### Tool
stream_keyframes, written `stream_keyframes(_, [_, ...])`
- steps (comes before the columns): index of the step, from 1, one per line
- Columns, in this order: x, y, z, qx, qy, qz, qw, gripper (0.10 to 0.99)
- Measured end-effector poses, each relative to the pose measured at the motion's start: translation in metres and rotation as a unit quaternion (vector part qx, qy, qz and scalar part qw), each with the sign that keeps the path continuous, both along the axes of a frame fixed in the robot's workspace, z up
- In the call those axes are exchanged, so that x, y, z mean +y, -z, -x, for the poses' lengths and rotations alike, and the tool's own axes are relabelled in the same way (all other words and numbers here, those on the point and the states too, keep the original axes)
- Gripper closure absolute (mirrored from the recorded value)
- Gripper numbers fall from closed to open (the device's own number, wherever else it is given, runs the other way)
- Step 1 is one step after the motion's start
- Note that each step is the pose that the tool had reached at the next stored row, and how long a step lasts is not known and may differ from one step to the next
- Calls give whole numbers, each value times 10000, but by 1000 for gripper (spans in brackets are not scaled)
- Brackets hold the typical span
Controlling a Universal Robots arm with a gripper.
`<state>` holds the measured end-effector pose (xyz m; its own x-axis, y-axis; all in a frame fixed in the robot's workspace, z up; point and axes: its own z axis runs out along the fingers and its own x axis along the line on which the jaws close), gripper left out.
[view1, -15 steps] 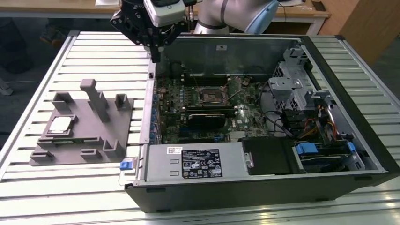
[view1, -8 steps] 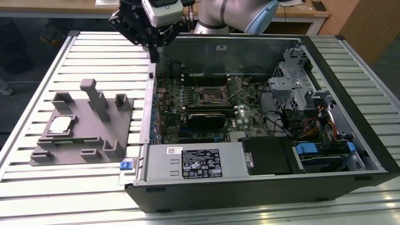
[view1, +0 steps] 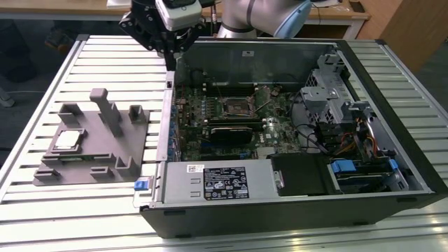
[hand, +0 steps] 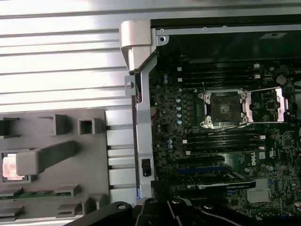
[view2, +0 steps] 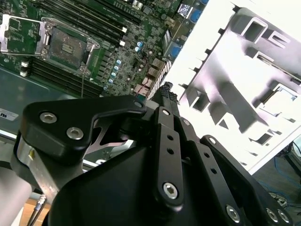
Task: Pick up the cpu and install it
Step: 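Reach for the cpu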
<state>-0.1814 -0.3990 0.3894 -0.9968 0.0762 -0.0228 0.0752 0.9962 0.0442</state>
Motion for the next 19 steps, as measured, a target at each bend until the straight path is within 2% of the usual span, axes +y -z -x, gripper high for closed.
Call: stream_keyframes(19, [0, 11, 111, 0, 0, 0, 10000, 980])
